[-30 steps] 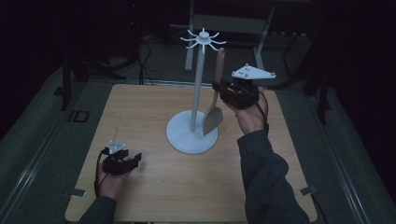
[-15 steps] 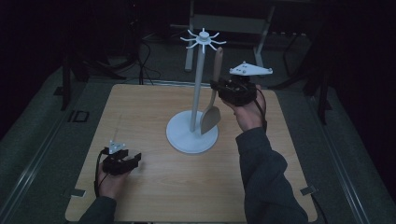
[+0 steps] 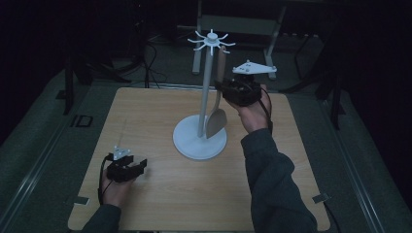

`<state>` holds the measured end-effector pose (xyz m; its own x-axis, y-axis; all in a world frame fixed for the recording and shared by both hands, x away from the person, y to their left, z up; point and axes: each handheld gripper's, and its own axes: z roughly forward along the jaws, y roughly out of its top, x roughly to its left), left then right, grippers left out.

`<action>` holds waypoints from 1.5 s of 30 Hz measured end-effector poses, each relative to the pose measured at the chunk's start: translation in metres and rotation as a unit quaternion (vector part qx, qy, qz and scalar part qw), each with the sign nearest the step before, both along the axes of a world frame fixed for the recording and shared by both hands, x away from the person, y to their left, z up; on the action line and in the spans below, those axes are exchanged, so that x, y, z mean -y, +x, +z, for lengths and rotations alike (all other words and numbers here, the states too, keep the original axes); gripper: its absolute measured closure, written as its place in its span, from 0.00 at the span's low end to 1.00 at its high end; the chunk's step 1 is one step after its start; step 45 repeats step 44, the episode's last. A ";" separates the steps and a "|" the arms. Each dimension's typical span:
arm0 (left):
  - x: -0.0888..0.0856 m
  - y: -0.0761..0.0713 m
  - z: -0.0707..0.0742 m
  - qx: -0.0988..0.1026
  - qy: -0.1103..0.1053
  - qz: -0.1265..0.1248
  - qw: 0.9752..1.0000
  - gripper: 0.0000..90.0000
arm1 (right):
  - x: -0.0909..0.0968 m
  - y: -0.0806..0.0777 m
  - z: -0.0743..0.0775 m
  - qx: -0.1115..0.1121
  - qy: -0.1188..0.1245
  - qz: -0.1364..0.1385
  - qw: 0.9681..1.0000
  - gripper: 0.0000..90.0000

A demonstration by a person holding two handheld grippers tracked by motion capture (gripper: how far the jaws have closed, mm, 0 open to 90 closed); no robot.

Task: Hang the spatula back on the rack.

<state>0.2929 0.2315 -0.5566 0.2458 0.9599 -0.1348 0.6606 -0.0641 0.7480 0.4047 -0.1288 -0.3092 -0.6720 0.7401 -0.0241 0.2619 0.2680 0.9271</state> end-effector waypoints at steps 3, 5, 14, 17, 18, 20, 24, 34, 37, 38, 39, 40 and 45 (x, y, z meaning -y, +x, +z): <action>0.000 0.000 0.000 0.000 0.000 0.001 1.000 0.45 | -0.002 0.001 -0.002 -0.002 -0.003 -0.001 1.000 0.83; 0.000 0.000 0.000 0.000 -0.001 0.001 1.000 0.45 | -0.002 0.002 -0.003 -0.003 -0.002 -0.002 1.000 0.83; 0.000 0.000 0.000 0.000 0.000 0.000 1.000 0.45 | 0.001 0.002 -0.003 -0.001 0.003 -0.006 1.000 0.70; 0.000 0.000 0.000 0.000 0.000 0.000 1.000 0.45 | 0.003 0.000 -0.004 0.006 -0.001 -0.007 1.000 0.62; 0.000 0.000 0.000 0.000 0.000 0.000 1.000 0.45 | 0.003 -0.001 -0.004 0.009 -0.001 -0.007 1.000 0.60; 0.000 0.000 0.000 -0.001 0.001 0.000 1.000 0.45 | 0.005 -0.002 -0.005 0.013 0.000 -0.009 1.000 0.56; 0.000 0.000 0.000 -0.001 0.000 0.000 1.000 0.45 | 0.008 -0.006 -0.007 0.015 0.001 -0.014 1.000 0.50; 0.001 0.000 0.000 -0.002 0.002 -0.001 1.000 0.45 | 0.027 -0.015 -0.032 0.007 -0.013 -0.025 1.000 0.48; 0.001 0.000 0.000 -0.002 0.002 -0.001 1.000 0.45 | 0.040 -0.014 -0.048 -0.007 -0.014 -0.036 0.999 0.48; 0.002 0.001 -0.001 -0.002 0.001 0.000 1.000 0.45 | 0.043 -0.014 -0.052 -0.012 -0.015 -0.040 0.999 0.48; 0.002 0.001 -0.001 -0.002 0.002 0.000 1.000 0.45 | 0.048 -0.013 -0.057 -0.018 -0.016 -0.044 0.999 0.48; 0.002 0.001 0.000 -0.001 0.002 0.000 1.000 0.45 | 0.053 -0.013 -0.064 -0.025 -0.015 -0.049 0.998 0.48; 0.001 0.001 -0.001 -0.002 0.001 0.000 1.000 0.45 | 0.076 -0.012 -0.103 -0.047 -0.042 -0.083 0.995 0.47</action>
